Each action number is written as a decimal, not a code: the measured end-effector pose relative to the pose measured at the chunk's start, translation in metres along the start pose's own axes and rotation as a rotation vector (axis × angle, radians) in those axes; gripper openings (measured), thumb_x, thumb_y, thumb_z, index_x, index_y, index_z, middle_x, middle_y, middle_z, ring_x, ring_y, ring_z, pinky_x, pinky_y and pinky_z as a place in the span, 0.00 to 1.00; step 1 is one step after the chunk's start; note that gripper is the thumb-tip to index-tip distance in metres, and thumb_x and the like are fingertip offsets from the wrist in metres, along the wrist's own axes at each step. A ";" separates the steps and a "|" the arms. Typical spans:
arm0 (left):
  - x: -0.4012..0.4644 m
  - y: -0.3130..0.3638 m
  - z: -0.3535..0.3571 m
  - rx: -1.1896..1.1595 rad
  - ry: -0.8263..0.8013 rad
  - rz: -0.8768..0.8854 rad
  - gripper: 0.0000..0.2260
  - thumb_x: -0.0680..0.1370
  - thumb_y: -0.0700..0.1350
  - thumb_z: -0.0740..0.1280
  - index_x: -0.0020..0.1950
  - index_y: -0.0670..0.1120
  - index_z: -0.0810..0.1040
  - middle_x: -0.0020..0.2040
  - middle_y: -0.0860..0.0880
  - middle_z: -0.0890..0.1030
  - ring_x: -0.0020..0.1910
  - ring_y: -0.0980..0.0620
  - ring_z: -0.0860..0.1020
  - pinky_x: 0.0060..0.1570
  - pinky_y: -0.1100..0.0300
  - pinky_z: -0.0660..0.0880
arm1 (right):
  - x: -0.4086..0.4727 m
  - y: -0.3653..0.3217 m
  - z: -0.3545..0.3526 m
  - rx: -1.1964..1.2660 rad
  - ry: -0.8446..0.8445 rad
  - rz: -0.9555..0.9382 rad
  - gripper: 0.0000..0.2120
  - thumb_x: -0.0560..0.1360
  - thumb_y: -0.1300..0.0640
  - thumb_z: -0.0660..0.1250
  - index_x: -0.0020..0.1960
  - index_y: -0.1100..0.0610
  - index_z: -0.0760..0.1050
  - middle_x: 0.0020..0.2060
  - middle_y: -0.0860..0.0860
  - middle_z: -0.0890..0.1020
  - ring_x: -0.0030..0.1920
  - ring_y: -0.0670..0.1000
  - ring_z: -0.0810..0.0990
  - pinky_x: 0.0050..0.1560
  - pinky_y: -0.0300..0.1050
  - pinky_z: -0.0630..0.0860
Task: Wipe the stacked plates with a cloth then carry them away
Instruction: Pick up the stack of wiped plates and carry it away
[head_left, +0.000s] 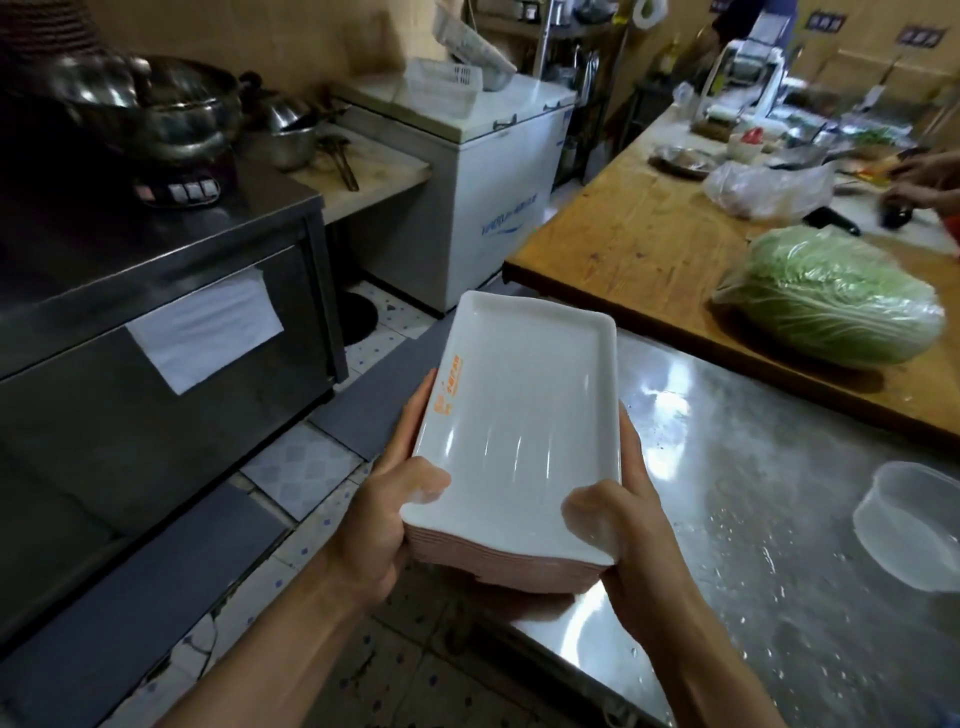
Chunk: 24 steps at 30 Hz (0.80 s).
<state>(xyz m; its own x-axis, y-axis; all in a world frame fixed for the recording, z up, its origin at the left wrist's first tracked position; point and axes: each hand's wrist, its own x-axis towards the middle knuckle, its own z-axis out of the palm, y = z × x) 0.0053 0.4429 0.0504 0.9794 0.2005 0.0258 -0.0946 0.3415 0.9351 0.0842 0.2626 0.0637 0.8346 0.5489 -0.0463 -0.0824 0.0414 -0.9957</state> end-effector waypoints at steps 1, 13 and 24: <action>-0.002 0.010 0.001 -0.002 0.007 0.027 0.32 0.69 0.41 0.60 0.71 0.63 0.64 0.63 0.51 0.78 0.60 0.46 0.78 0.50 0.53 0.78 | 0.001 -0.009 0.004 -0.001 -0.011 -0.023 0.40 0.61 0.60 0.59 0.68 0.33 0.61 0.56 0.47 0.79 0.53 0.53 0.80 0.40 0.43 0.77; 0.022 0.094 -0.057 0.058 0.030 0.267 0.35 0.65 0.46 0.64 0.71 0.65 0.63 0.67 0.53 0.74 0.65 0.47 0.73 0.59 0.47 0.74 | 0.067 -0.070 0.082 0.010 -0.063 -0.201 0.39 0.61 0.61 0.59 0.69 0.35 0.64 0.58 0.44 0.78 0.55 0.49 0.79 0.42 0.43 0.78; 0.136 0.165 -0.223 0.141 0.001 0.224 0.34 0.67 0.41 0.60 0.72 0.63 0.62 0.64 0.53 0.77 0.62 0.48 0.76 0.57 0.50 0.76 | 0.222 -0.076 0.208 -0.003 -0.005 -0.288 0.39 0.60 0.62 0.60 0.69 0.38 0.65 0.57 0.47 0.78 0.53 0.50 0.79 0.39 0.41 0.77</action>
<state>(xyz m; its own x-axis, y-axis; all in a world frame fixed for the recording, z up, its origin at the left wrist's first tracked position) 0.0826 0.7316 0.1293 0.9367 0.2577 0.2372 -0.2828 0.1572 0.9462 0.1623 0.5553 0.1458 0.8205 0.5194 0.2388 0.1591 0.1938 -0.9681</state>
